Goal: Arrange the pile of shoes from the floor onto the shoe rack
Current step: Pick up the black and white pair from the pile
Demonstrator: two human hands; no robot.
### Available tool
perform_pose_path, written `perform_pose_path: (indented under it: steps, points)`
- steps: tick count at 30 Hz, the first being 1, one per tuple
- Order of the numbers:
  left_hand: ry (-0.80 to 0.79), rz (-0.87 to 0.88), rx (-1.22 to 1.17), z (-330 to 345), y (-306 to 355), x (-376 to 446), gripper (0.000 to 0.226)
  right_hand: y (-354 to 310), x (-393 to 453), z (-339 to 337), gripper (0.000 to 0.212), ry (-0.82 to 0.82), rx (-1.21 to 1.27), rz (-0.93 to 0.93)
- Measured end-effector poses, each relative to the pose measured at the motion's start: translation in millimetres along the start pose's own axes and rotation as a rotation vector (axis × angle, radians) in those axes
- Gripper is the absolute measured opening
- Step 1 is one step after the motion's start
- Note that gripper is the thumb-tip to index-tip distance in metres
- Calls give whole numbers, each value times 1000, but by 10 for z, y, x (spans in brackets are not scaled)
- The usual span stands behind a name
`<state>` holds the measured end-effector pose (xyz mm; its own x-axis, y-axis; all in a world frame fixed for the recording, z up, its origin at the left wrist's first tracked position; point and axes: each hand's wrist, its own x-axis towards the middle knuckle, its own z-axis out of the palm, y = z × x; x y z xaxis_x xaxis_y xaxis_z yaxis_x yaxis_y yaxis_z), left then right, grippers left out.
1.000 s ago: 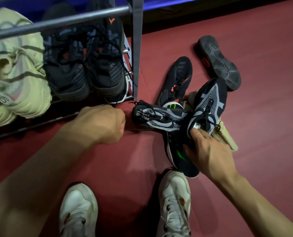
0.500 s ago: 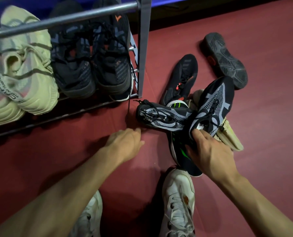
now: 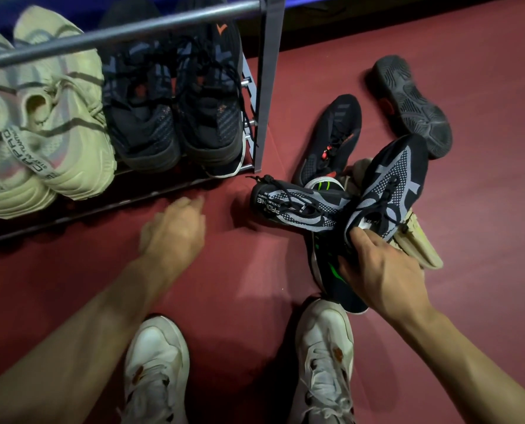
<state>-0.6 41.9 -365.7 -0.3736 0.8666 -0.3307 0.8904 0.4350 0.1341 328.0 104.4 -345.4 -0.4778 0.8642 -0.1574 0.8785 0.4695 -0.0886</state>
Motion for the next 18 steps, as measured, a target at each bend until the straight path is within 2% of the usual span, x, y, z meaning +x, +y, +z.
perform_pose_path:
  steps: [2,4,7,9,11,14,15,18]
  points:
    - [-6,147,-101,44,235,-34,55,0,0,-12,34,4,13,-1]
    - [10,288,-178,54,470,-54,61,-3,-3,-13,33,4,27,-6]
    - [68,471,-157,-16,741,-104,65,-19,-9,-27,32,6,29,-10]
    - [74,537,-90,-37,814,-84,59,-34,-23,-50,32,0,39,-11]
    - [18,530,-7,23,814,-19,52,-60,-40,-90,33,-10,57,-14]
    - [-90,473,82,162,771,66,66,-154,-84,-159,32,2,67,-36]
    - [-92,464,115,209,752,88,64,-204,-97,-178,31,-1,84,-48]
    - [-68,425,118,196,713,101,21,-357,-130,-197,30,-20,112,-72]
